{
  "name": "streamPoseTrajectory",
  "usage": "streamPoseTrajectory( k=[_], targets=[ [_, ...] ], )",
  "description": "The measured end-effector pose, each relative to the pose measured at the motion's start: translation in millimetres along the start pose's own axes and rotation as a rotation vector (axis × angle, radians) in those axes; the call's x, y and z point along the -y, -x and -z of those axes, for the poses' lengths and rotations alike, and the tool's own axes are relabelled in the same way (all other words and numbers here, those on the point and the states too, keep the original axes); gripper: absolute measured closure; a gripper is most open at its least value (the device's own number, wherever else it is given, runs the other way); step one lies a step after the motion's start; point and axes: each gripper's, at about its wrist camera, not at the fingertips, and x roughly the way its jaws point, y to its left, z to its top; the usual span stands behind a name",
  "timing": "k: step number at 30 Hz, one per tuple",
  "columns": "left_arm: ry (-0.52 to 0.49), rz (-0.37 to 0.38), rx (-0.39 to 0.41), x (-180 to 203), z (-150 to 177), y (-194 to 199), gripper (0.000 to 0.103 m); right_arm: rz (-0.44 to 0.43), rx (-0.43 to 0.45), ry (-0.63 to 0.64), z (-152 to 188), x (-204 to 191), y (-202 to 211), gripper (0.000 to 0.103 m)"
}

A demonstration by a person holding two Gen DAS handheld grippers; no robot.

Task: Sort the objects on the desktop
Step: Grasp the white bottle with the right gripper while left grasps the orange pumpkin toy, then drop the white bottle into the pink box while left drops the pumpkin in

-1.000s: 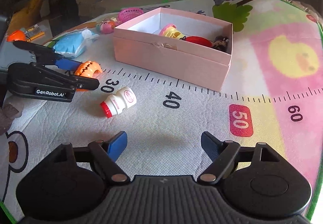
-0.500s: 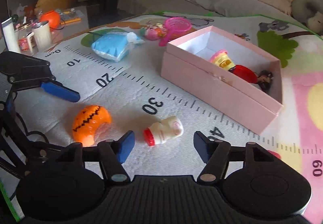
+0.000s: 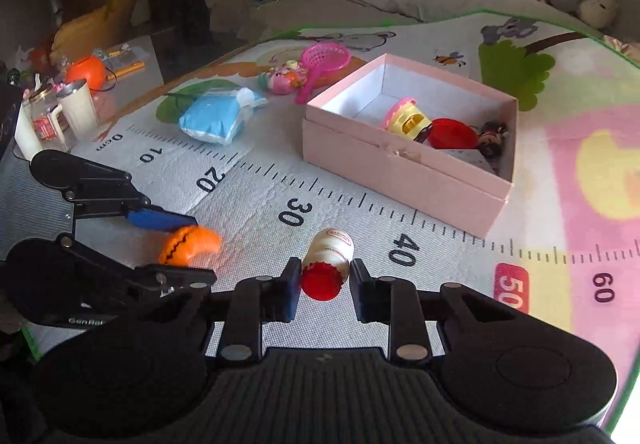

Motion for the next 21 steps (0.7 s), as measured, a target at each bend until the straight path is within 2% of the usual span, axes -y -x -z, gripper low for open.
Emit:
streamPoseTrajectory(
  k=[4, 9, 12, 16, 19, 20, 21],
  targets=[
    [-0.042, -0.038, 0.149, 4, -33, 36, 0.065, 0.044, 0.083, -0.017, -10, 7, 47, 0.078],
    [-0.094, -0.077, 0.285, 11, -75, 53, 0.065, 0.124, 0.192, -0.025, -32, 18, 90, 0.078],
    [-0.125, -0.116, 0.348, 12, -102, 49, 0.065, 0.161, 0.232, -0.031, -48, 28, 99, 0.078],
    [-0.15, -0.192, 0.395, 3, -146, 23, 0.065, 0.189, 0.274, -0.058, -79, 51, 92, 0.078],
    [-0.102, -0.23, 0.401, -14, -177, -4, 0.063, 0.222, 0.31, -0.07, -117, 72, 73, 0.078],
    [-0.074, -0.215, 0.396, -22, -184, -11, 0.054, 0.219, 0.31, -0.077, -131, 79, 64, 0.077],
    [-0.036, -0.213, 0.386, -32, -188, -18, 0.037, 0.199, 0.295, -0.089, -144, 87, 52, 0.076]
  ],
)
